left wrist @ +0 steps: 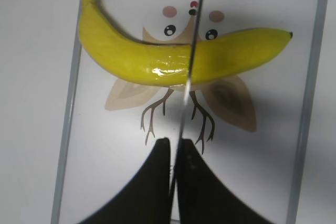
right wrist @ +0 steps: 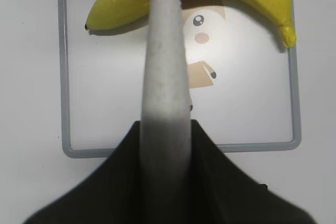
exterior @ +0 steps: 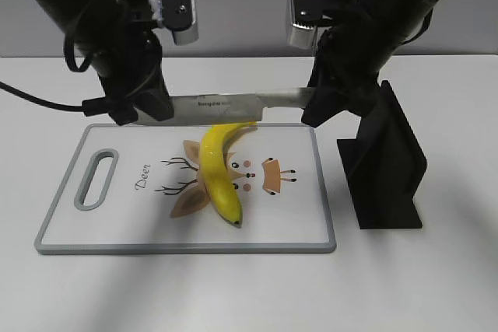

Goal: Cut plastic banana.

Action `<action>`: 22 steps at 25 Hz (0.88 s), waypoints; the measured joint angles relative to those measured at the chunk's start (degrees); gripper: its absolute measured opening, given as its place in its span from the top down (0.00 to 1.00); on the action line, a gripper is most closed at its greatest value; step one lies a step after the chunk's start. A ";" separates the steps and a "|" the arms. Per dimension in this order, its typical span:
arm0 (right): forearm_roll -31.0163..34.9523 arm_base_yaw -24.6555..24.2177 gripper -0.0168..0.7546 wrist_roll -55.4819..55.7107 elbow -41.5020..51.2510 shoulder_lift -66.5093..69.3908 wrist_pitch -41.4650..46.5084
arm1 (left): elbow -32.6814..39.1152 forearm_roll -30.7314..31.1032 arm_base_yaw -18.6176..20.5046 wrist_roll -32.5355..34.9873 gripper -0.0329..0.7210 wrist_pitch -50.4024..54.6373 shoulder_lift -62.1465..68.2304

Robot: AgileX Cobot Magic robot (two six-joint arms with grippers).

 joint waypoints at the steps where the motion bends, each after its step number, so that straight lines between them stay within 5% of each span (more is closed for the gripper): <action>1: -0.18 0.00 0.75 -0.01 0.00 0.53 -0.25 | 0.00 -0.12 0.00 0.00 0.93 -0.08 0.64; 22: -2.89 -0.54 0.74 -0.50 -0.31 13.43 -6.41 | -1.36 -3.48 0.51 0.31 0.93 -5.20 12.65</action>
